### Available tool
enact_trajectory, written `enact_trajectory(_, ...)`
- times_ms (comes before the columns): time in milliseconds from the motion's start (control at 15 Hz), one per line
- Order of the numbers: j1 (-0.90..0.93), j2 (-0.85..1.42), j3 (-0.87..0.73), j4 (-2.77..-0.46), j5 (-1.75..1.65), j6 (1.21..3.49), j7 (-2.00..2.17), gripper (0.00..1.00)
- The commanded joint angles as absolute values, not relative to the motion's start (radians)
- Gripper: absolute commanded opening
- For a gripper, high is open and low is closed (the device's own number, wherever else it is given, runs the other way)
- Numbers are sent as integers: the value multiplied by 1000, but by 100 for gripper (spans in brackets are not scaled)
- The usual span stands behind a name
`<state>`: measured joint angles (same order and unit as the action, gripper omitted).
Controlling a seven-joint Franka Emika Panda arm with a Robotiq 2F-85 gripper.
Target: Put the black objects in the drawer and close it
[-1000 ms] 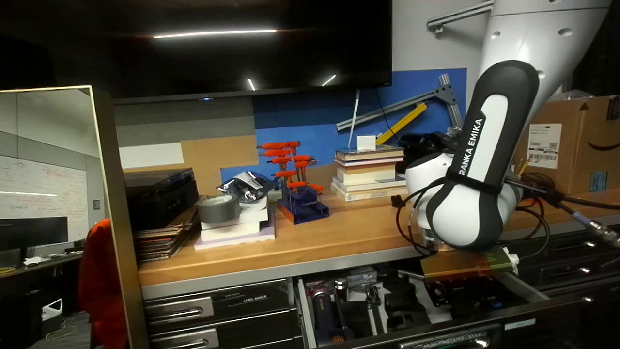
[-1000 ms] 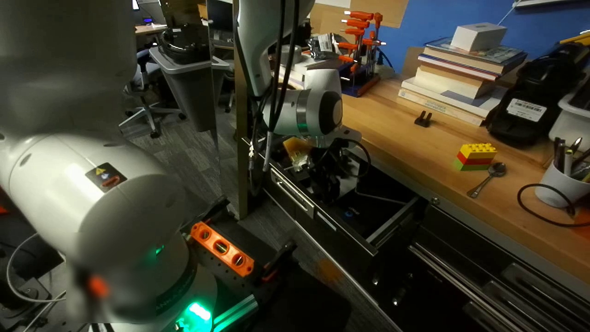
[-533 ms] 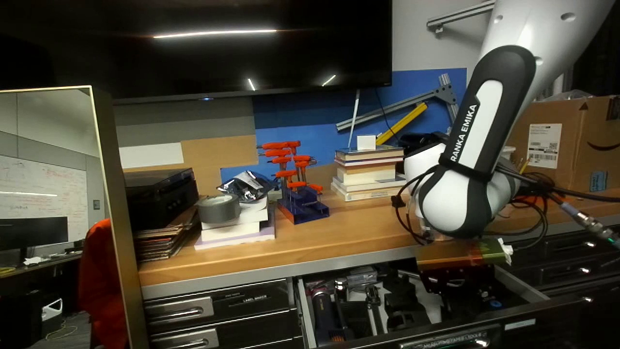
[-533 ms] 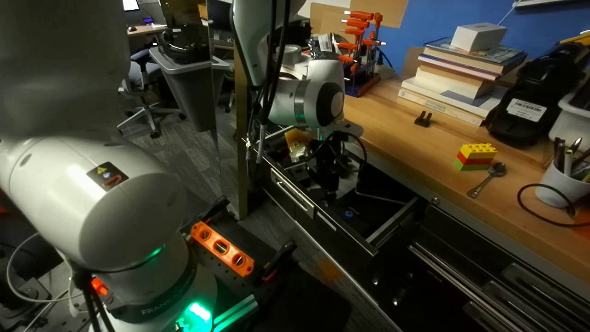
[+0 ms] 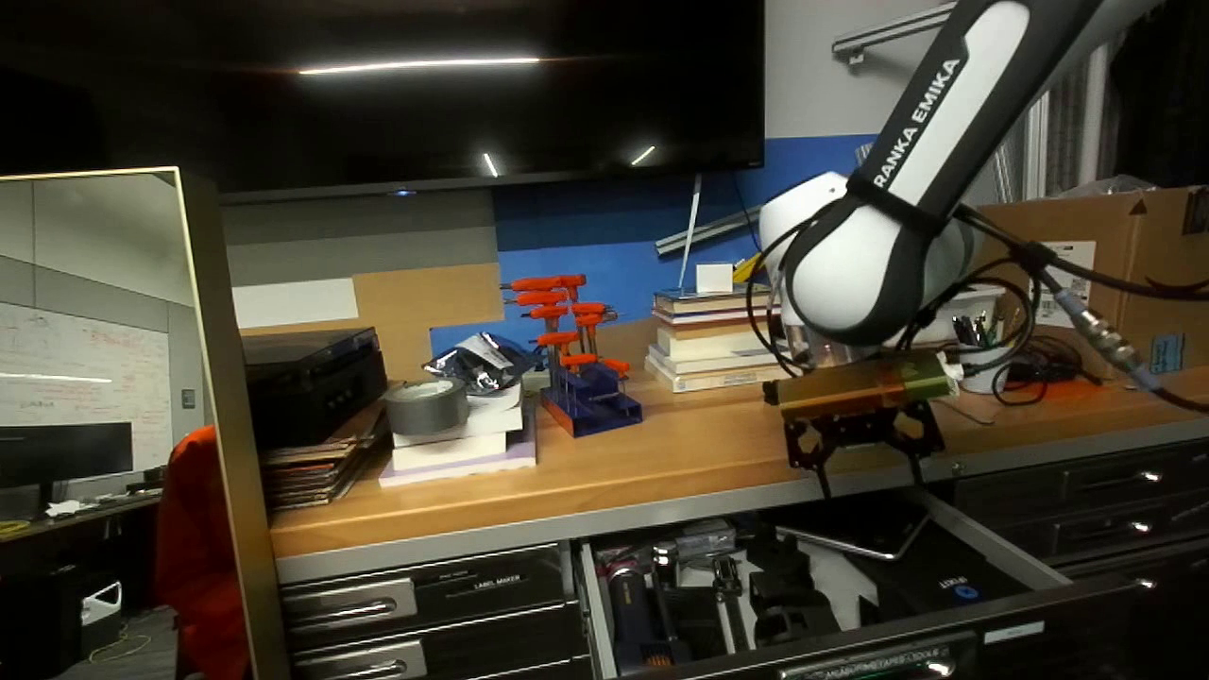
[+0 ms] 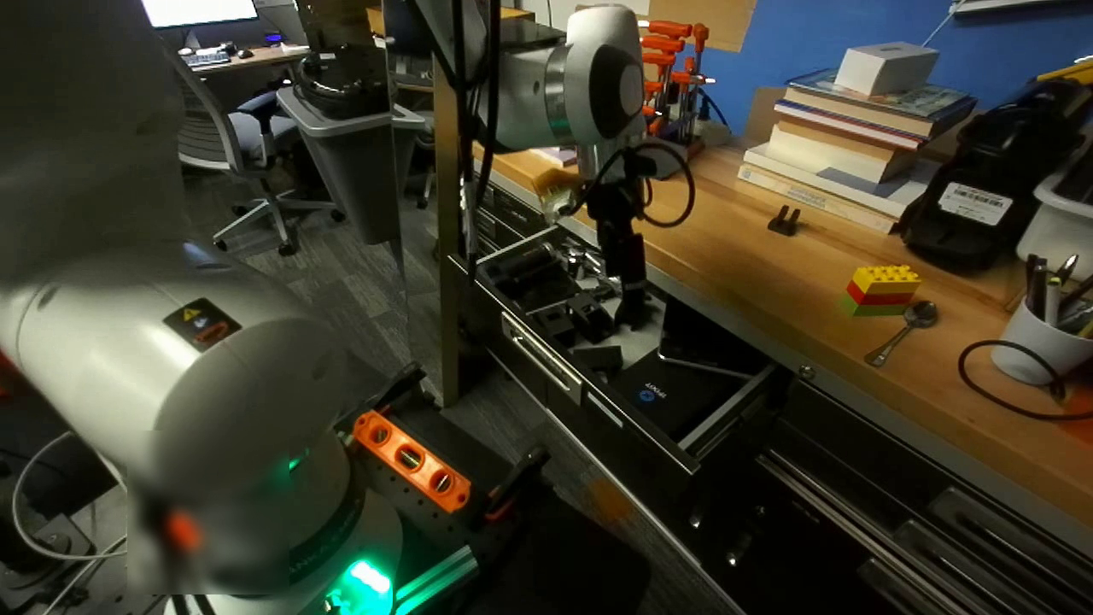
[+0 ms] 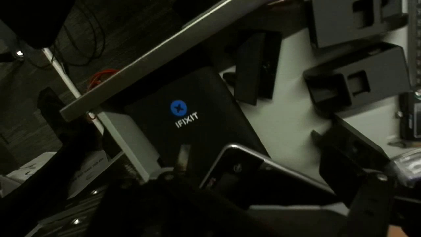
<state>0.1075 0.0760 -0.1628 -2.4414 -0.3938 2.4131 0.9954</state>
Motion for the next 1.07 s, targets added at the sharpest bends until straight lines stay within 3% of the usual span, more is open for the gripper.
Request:
enact_trajectory(0, 75, -3, -110, -2345, -470, 2306, 1042, 100)
enact_trajectory(400, 32, 42, -67, -2161, -606, 2362, 982, 100)
enact_trajectory(1000, -34, 302, -105, -1948, -523, 2701, 658, 100)
